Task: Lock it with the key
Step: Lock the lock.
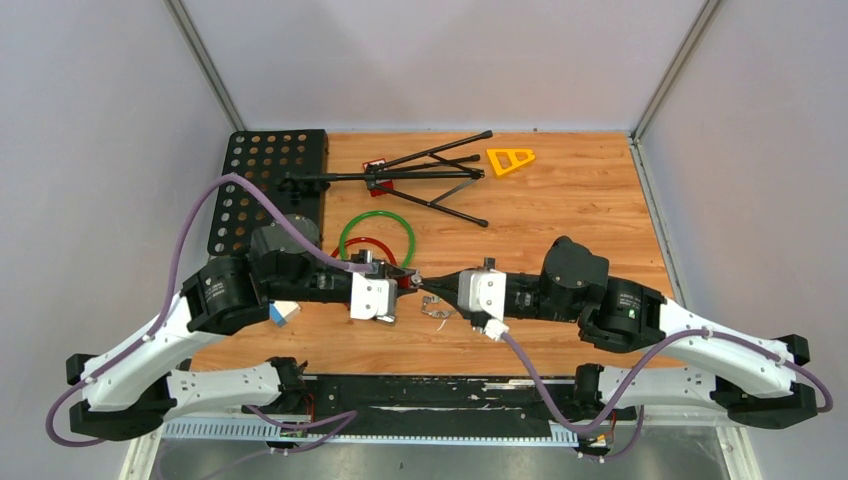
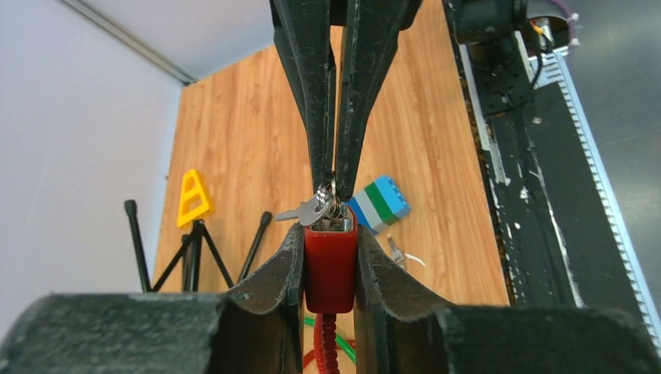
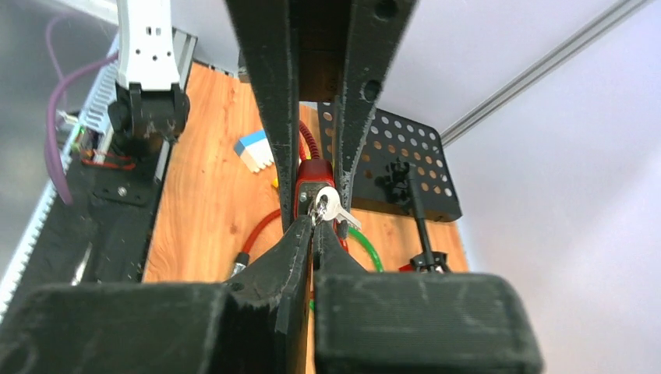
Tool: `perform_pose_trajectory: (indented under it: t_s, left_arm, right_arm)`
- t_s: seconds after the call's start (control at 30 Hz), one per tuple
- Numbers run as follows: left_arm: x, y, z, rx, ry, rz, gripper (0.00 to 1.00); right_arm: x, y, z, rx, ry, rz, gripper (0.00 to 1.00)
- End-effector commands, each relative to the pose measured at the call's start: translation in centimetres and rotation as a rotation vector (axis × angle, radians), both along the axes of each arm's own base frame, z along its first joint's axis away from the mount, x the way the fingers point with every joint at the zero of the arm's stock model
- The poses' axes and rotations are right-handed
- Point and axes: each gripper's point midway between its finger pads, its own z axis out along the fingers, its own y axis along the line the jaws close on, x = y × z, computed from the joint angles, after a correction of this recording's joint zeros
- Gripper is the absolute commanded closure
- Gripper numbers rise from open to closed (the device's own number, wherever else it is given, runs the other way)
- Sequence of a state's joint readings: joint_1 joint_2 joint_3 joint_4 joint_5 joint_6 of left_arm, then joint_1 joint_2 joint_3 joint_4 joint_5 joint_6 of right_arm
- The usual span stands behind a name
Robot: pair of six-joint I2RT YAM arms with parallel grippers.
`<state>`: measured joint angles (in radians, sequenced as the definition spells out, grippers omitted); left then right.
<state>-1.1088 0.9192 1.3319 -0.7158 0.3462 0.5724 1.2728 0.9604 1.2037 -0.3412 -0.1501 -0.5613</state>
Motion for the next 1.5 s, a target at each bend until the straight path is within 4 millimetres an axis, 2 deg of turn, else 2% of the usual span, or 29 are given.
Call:
perform_pose_trajectory:
  t_s: [0.0,0.3,0.53,0.83,0.97,1.1,1.2,1.27,1.33,1.47]
  left_arm:
    - [-3.5,-1.5,0.8,-0.019,0.082,-0.19,1.0]
    - [-4.5,-1.5,-0.1,0.031,0.122,-0.243,1.0]
    - [-5.1,-1.4,-0.5,0.05,0.145,-0.272,1.0]
    - [-4.3,-1.1,-1.3,0.067,0.116,-0.234,1.0]
    - [-3.2,-0.6,-1.4,0.04,0.042,-0.181,1.0]
    - [-1.8,0.0,-0.6,-0.05,-0.076,-0.111,1.0]
    - [-1.0,0.6,0.4,-0.125,-0.157,-0.066,1.0]
    - [-0.8,0.9,0.7,-0.144,-0.186,-0.051,1.0]
    - [-0.7,1.0,0.6,-0.141,-0.196,-0.045,1.0]
    - [-0.4,0.9,0.1,-0.109,-0.197,-0.04,1.0]
  right_arm:
    - [1.4,0.9,0.9,-0.041,-0.262,-0.03,1.0]
    - [1.2,0.9,0.3,-0.186,-0.545,-0.027,1.0]
    - [0.3,1.0,1.5,-0.22,-0.694,-0.048,1.0]
    - [-0.6,0.0,2.8,-0.164,-0.651,-0.072,1.0]
    - [-1.5,-1.2,3.7,-0.11,-0.6,-0.069,1.0]
    - [-2.2,-2.4,4.1,-0.051,-0.551,-0.051,1.0]
    - [-2.4,-2.9,4.1,-0.019,-0.528,-0.056,1.0]
    - [-2.4,-3.1,3.9,-0.015,-0.522,-0.058,0.95]
    - [-2.2,-3.2,3.8,-0.02,-0.521,-0.067,0.92]
    - [-1.7,-3.3,4.0,-0.03,-0.539,-0.096,0.91]
